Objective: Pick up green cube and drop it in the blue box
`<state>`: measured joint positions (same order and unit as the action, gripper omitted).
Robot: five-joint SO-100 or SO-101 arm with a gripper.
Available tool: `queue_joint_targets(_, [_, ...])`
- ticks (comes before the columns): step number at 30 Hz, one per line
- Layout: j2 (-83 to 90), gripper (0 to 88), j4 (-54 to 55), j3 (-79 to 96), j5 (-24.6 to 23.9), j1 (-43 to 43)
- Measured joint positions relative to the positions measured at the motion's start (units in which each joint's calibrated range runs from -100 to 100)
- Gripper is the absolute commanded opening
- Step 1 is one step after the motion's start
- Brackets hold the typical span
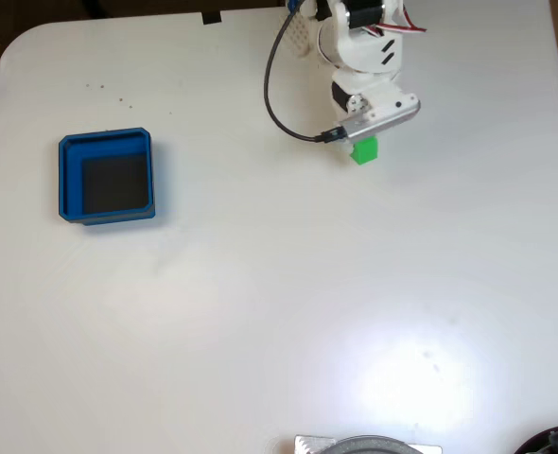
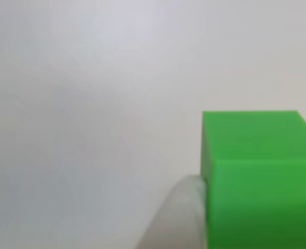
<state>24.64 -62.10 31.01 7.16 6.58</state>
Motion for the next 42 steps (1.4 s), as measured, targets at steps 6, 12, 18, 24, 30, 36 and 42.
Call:
queue_joint_targets(6, [0.00, 1.8, 0.00, -6.71, -3.37, -5.12])
queue_joint_targets(12, [0.00, 1.8, 0.00, -13.42, -3.57, -6.61])
queue_joint_targets(18, [0.00, 1.8, 0.00, -13.69, -3.57, -6.61])
queue_joint_targets(24, [-0.08, 1.8, 0.00, -14.68, -3.66, -10.02])
queue_joint_targets(30, [-0.08, 1.8, 0.00, -17.09, -3.76, -21.90])
queue_joint_targets(36, [-0.50, 1.8, 0.00, -17.09, -3.91, -33.27])
queue_joint_targets(42, [-7.44, 1.8, 0.00, -17.09, -3.91, -37.75])
